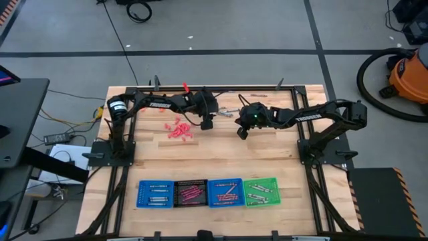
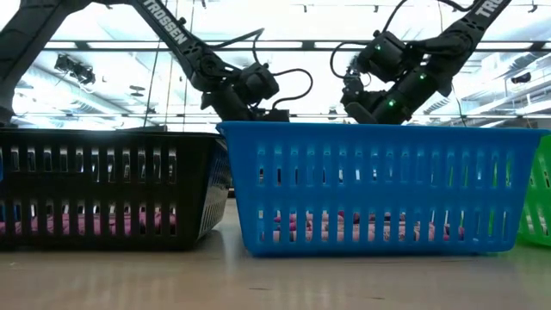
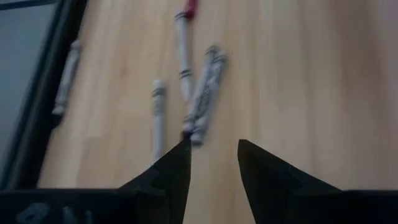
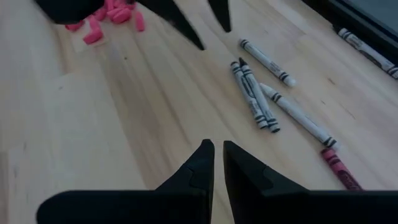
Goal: Sort crayons
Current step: Put the white crayon into the green bin
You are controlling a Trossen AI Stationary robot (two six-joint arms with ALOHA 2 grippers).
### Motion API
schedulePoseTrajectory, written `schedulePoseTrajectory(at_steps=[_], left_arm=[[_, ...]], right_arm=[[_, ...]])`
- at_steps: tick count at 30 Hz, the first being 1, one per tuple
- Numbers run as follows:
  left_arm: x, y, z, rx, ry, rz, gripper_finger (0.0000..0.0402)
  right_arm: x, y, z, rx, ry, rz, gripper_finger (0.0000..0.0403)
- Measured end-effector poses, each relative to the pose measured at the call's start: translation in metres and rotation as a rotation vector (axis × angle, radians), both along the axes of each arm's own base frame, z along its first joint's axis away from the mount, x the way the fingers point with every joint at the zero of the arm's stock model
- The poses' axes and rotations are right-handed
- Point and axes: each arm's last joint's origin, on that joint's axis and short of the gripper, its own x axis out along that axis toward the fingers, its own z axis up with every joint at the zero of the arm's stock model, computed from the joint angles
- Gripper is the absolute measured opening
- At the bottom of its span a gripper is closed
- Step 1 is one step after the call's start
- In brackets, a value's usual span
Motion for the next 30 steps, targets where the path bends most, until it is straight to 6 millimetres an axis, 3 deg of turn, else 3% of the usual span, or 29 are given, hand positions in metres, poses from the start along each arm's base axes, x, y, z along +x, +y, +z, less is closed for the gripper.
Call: schedulePoseTrajectory(at_steps=[5,11,23,30], left_arm=[[-0.001,0.007,-0.001,0.042,0.003,0.007,0.0142],[-0.003,0.021,-0.026,0.011,0.035,-0.013,0.0142],[0.004,0.021,-0.022,0.054,-0.016,0.027,0.0142],[0.006,0.035,-0.017,-0.013,0.057,0.084,0.0142]], right_arm=[[0.001,0.000,0.001,0.049,-0.043,-0.025,0.0043],[0.002,0.000,0.002,0.066,-0.057,-0.039,0.0042],[0.003,0.000,0.003,0.062,-0.076,-0.031,0.0042],[0.006,0.000,0.007,0.064,-0.122,-0.008,0.0042]])
